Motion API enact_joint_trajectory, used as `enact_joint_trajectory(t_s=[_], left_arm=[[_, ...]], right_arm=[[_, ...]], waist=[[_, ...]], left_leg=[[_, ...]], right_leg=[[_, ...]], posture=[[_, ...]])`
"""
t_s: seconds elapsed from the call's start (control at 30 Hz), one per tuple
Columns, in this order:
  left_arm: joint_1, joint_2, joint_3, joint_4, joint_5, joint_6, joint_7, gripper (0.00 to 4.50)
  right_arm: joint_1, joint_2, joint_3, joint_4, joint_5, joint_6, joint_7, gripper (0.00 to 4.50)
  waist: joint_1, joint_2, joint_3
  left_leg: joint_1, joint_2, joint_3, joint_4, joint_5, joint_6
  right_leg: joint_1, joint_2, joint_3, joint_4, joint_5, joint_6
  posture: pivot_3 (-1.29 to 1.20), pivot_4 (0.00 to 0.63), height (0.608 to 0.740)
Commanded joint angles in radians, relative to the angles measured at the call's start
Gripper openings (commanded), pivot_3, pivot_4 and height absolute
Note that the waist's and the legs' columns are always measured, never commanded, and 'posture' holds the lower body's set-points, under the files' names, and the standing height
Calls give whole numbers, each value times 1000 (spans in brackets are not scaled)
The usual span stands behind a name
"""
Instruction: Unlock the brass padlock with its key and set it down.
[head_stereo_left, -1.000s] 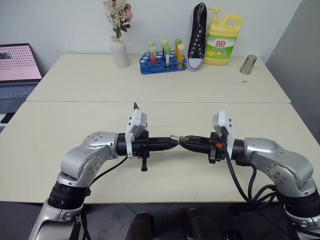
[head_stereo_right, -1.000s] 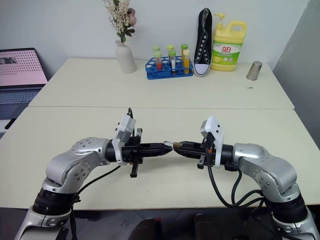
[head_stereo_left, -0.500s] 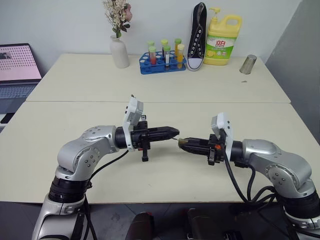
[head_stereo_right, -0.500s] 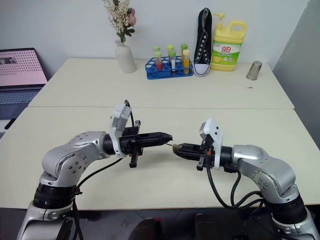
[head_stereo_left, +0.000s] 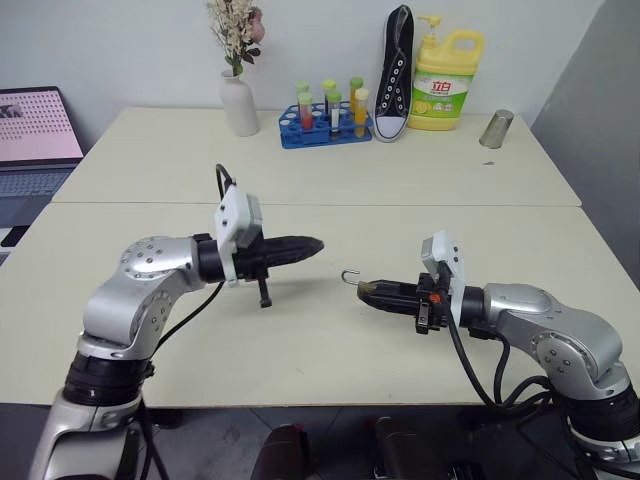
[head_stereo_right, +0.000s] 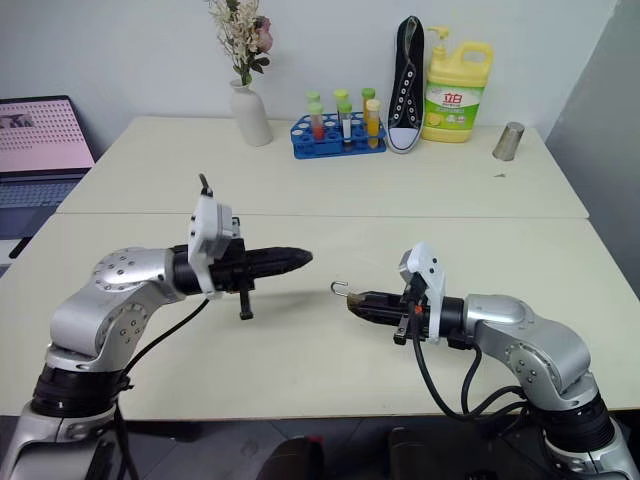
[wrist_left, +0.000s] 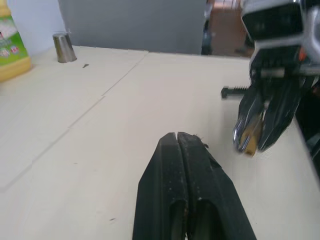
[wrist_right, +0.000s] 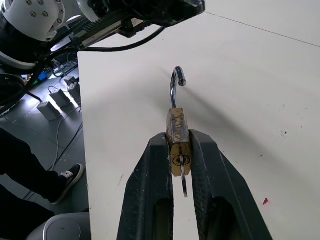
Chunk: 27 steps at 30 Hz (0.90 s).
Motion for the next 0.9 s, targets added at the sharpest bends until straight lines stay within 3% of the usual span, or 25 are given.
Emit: enact_joint_trajectory(t_s=[0.03,0.17,0.37,0.67,0.9], left_arm=[[57,43,-35,-14,94,-178,-95,1154],[173,95,-85,30,221,-452,-191,2401],[187,57,-58,30,189,-428,-136,4381],[225,39,-72,56,217,-503,-116,4500],[245,22,-81,49,220,-514,-103,4500]], right_arm=[[-17,-10,-32,9,32,42,-11,135],[-67,31,-51,112,74,187,-84,135],[-119,50,-25,208,67,286,-91,135],[-222,90,78,401,-3,348,-57,135],[-268,153,80,512,-52,364,-76,135]], waist=[[2,0,0],[0,0,0],[6,0,0],[0,0,0],[0,1,0]], left_leg=[[0,0,0,0,0,0],[0,1,1,0,0,0],[-1,0,-1,0,0,0],[-1,1,-1,0,0,0],[-1,1,-1,0,0,0]], right_leg=[[0,0,0,0,0,0],[0,-4,0,0,0,-1],[0,-5,-2,0,-1,-1],[-1,-4,-2,1,-1,-1],[-1,-4,-2,1,-1,-1]], posture=[[0,150,740],[0,150,740],[0,150,740],[0,150,740],[0,150,740]])
